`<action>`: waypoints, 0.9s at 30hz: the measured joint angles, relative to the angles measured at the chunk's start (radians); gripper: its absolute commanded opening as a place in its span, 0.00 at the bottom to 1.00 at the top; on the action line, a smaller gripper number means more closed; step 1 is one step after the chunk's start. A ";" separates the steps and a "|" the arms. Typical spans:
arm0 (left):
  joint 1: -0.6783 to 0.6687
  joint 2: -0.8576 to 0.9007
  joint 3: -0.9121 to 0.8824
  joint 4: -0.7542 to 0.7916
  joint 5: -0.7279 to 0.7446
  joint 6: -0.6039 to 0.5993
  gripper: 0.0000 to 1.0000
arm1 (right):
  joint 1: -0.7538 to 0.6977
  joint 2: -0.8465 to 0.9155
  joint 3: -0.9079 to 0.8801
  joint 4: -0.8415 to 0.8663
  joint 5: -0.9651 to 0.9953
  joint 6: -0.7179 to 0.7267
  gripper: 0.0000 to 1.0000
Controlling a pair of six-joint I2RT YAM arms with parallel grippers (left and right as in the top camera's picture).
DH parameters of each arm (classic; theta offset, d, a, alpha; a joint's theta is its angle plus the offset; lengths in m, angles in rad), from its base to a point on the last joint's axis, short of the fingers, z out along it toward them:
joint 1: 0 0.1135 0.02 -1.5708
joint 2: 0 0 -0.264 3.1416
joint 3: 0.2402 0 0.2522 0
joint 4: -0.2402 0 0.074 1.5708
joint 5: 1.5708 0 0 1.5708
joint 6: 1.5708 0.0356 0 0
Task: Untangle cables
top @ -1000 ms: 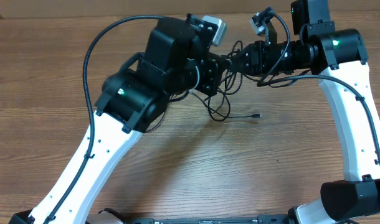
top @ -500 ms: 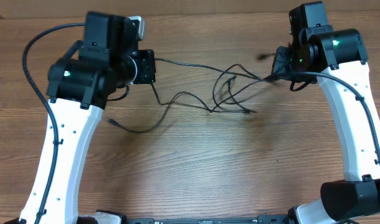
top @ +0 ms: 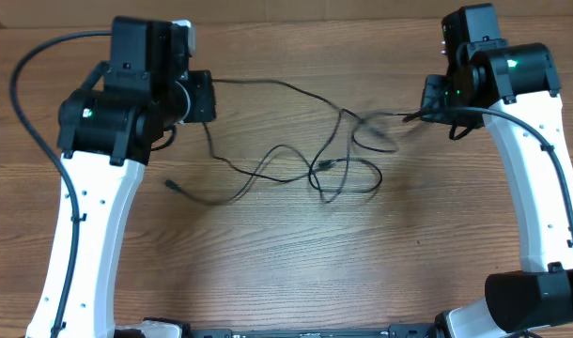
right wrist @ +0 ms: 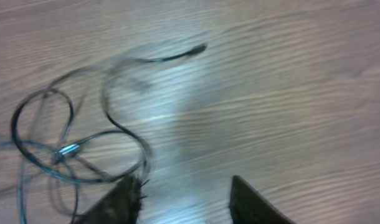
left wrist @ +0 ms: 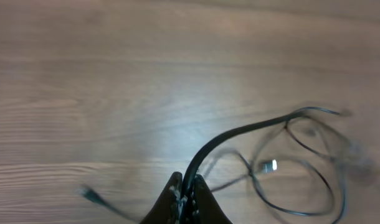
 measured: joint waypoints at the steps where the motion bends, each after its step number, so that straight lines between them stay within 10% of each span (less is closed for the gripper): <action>1: 0.003 -0.008 0.000 0.011 -0.030 0.000 0.04 | -0.005 0.000 0.000 0.000 0.008 -0.001 0.47; 16: 0.003 -0.133 0.001 0.211 0.042 -0.034 0.04 | -0.005 0.000 0.000 -0.007 -0.206 -0.116 0.92; 27: 0.003 0.005 0.007 -0.117 0.021 -0.008 0.04 | 0.019 0.005 0.000 -0.018 -0.446 -0.204 0.95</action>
